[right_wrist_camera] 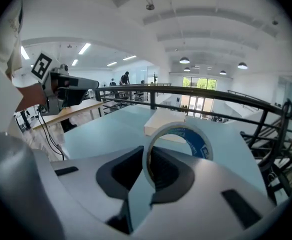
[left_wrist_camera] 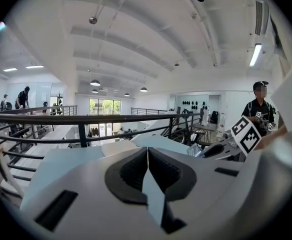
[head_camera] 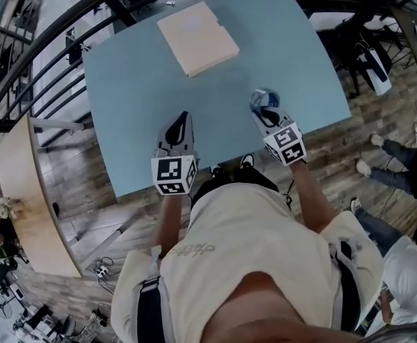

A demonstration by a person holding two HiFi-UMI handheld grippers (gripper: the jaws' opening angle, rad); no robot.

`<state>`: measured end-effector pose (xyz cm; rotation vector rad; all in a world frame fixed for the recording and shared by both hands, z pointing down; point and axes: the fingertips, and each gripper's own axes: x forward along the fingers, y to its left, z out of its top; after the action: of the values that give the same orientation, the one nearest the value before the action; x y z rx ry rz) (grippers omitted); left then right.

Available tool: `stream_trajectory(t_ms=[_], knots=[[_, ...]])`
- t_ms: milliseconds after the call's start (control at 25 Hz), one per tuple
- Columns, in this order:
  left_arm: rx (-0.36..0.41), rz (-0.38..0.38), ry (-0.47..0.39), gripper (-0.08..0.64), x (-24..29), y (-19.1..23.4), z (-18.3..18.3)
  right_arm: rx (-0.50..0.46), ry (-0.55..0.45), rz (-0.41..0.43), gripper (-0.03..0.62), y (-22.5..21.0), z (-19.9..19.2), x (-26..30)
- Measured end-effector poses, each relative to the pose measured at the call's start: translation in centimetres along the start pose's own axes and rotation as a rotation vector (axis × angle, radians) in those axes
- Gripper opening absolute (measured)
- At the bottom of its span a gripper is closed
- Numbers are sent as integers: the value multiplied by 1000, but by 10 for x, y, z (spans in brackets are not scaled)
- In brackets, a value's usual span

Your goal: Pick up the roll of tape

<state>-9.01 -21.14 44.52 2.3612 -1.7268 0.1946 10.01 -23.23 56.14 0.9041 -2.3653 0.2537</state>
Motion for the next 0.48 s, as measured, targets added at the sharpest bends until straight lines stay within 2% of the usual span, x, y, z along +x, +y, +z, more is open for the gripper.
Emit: stream_trajectory(t_ms=[200, 480], knots=[[21, 5, -20, 21, -2, -3, 11, 27, -112, 3, 52, -3, 31, -30], [53, 7, -53, 21, -1, -7, 32, -13, -243, -7, 52, -6, 80, -66]])
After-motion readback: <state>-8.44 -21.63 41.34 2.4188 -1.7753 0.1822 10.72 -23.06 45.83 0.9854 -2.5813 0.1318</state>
